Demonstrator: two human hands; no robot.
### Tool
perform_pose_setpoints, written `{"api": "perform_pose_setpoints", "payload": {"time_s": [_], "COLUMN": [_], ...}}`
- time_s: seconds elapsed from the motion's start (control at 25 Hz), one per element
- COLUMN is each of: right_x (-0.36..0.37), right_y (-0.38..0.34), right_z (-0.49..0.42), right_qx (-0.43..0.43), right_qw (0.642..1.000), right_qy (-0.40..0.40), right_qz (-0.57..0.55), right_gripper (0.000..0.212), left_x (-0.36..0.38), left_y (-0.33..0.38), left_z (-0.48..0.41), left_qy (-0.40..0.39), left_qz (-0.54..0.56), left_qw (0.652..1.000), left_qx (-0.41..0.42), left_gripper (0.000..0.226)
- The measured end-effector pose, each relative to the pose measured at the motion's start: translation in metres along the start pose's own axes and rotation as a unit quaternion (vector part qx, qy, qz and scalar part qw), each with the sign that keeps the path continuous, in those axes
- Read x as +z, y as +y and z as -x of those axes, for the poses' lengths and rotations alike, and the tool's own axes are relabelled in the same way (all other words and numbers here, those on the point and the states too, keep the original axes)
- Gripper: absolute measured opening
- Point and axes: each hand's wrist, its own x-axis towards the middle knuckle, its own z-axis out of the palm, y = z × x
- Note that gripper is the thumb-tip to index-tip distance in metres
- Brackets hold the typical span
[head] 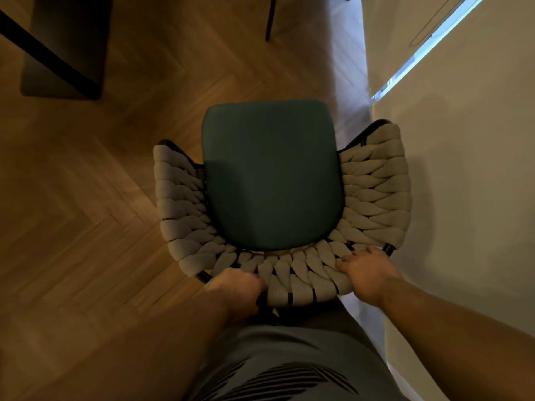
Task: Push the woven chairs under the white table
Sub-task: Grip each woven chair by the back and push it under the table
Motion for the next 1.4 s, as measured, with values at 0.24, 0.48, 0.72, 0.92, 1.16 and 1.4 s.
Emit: {"api": "perform_pose_setpoints", "payload": {"time_s": [0.24,0.48,0.72,0.92,1.16,1.4], "right_x": [-0.017,-0.089,-0.136,-0.147,-0.168,-0.221], "right_y": [0.034,0.050,0.091,0.125,0.160,0.188], "right_z": [-0.014,-0.067,-0.103,-0.126,-0.141,-0.163], "right_qx": [-0.009,-0.027,-0.029,-0.012,-0.021,-0.029], "right_qw": [0.999,0.997,0.996,0.999,0.997,0.996], "right_qy": [0.032,0.064,0.076,0.036,0.018,0.032], "right_qz": [-0.012,-0.035,-0.024,0.038,0.078,0.079], "right_gripper": [0.049,0.039,0.028,0.032,0.039,0.040], "left_x": [-0.033,-0.117,-0.163,-0.175,-0.193,-0.236], "left_y": [0.010,-0.036,-0.045,-0.049,-0.089,-0.098], "left_z": [-0.009,-0.015,-0.028,-0.045,-0.060,-0.071], "left_qy": [0.012,0.069,0.136,0.168,0.136,0.121], "left_qz": [-0.015,-0.052,0.016,-0.015,-0.013,-0.007], "left_qw": [1.000,0.988,0.975,0.977,0.980,0.981], "left_qx": [-0.013,-0.126,-0.173,-0.130,-0.142,-0.151], "left_gripper": [0.024,0.028,0.028,0.033,0.040,0.039]}}
